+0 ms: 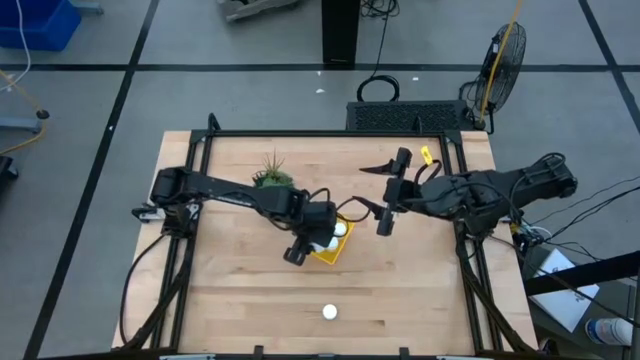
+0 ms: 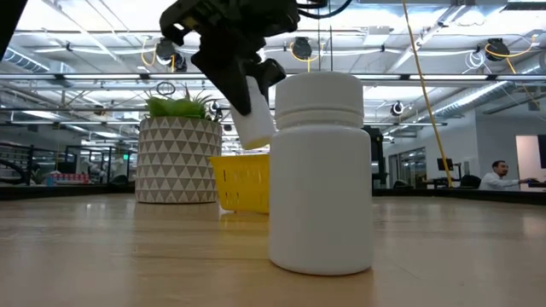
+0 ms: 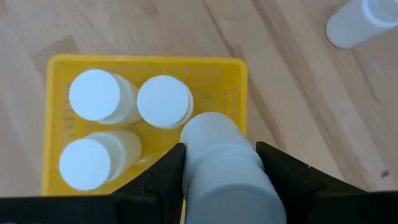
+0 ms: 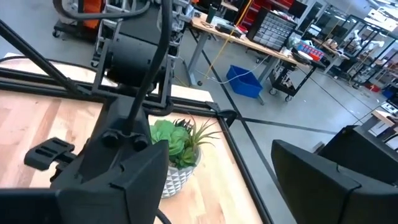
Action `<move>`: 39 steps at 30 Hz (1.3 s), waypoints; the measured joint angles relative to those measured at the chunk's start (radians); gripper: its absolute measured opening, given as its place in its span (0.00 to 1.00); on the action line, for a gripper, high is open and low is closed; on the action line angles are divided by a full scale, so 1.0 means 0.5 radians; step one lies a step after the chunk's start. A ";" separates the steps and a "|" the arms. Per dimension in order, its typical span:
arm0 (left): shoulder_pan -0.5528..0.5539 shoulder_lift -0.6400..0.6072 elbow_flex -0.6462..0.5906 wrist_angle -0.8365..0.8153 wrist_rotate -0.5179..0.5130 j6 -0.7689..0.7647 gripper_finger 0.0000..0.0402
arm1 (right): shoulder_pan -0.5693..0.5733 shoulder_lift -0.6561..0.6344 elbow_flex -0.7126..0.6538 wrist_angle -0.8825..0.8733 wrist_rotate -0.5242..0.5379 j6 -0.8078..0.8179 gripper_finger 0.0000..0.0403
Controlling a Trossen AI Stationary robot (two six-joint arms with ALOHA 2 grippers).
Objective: Pick and place pill bottles into a basket
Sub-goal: Put the white pill bottle into the yellow basket
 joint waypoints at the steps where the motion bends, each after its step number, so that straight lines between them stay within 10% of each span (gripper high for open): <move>1: 0.000 0.004 0.001 -0.004 0.000 0.000 0.44 | 0.000 0.000 -0.012 0.011 0.001 -0.003 0.68; 39: 0.005 0.249 -0.092 -0.132 -0.012 -0.020 0.44 | 0.000 0.001 -0.069 0.100 0.002 -0.008 0.68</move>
